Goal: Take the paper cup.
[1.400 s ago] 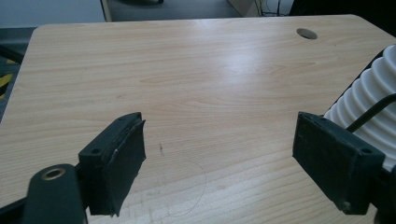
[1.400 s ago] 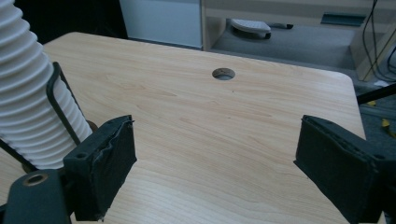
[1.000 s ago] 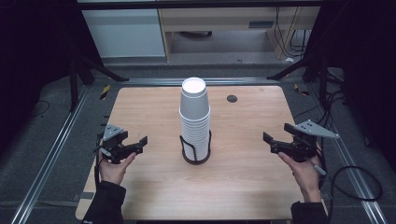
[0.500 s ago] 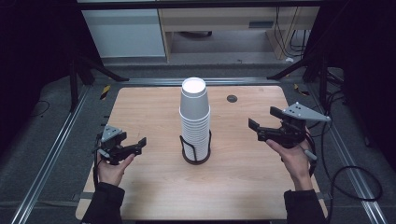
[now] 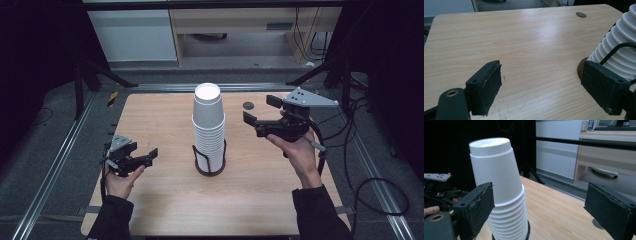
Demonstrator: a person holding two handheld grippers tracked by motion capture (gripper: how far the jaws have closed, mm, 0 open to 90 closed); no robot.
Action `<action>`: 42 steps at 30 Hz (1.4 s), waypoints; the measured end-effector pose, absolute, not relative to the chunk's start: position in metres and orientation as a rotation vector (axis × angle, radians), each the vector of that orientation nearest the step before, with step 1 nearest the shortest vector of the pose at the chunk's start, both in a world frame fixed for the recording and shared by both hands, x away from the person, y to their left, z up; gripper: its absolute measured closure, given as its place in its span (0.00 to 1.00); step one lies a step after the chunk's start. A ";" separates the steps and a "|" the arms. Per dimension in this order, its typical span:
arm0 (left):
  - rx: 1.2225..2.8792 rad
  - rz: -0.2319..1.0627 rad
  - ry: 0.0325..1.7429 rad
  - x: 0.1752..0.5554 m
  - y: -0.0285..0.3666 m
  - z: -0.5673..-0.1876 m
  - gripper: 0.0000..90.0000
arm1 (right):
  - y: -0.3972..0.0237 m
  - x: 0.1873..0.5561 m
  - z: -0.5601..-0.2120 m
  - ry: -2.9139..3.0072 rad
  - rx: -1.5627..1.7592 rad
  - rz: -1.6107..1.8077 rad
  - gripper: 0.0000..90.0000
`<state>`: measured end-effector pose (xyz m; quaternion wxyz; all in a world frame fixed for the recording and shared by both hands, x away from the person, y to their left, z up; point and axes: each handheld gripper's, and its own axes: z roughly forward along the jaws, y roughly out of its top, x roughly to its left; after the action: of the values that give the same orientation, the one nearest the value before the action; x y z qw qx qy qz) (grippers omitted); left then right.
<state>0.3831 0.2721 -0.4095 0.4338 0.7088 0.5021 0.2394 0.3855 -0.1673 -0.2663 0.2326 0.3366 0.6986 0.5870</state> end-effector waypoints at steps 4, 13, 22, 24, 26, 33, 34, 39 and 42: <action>1.770 0.597 1.247 0.384 0.271 -0.410 0.17 | -0.154 0.388 -0.262 1.945 0.893 1.627 0.09; 1.780 0.592 1.248 0.385 0.270 -0.412 0.17 | -0.126 0.395 -0.260 1.991 0.849 1.651 0.08; 1.785 0.587 1.241 0.385 0.269 -0.412 0.17 | -0.096 0.406 -0.265 2.038 0.817 1.661 0.08; 1.787 0.587 1.243 0.385 0.269 -0.412 0.17 | -0.092 0.409 -0.267 2.039 0.819 1.669 0.08; 1.785 0.587 1.242 0.385 0.269 -0.413 0.17 | -0.089 0.412 -0.269 2.041 0.826 1.677 0.08; 1.790 0.588 1.242 0.385 0.269 -0.413 0.17 | -0.074 0.419 -0.277 2.062 0.819 1.679 0.08; 1.789 0.587 1.242 0.385 0.269 -0.413 0.17 | -0.071 0.420 -0.278 2.067 0.814 1.676 0.08; 1.791 0.587 1.244 0.385 0.269 -0.413 0.17 | -0.064 0.424 -0.283 2.084 0.825 1.649 0.08; 1.797 0.585 1.243 0.386 0.268 -0.414 0.17 | -0.060 0.428 -0.287 2.089 0.839 1.626 0.08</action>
<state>0.3860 0.2682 -0.4139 0.4257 0.7187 0.4974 0.2341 0.4285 -0.0602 -0.2874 0.1811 0.2973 0.7398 0.5757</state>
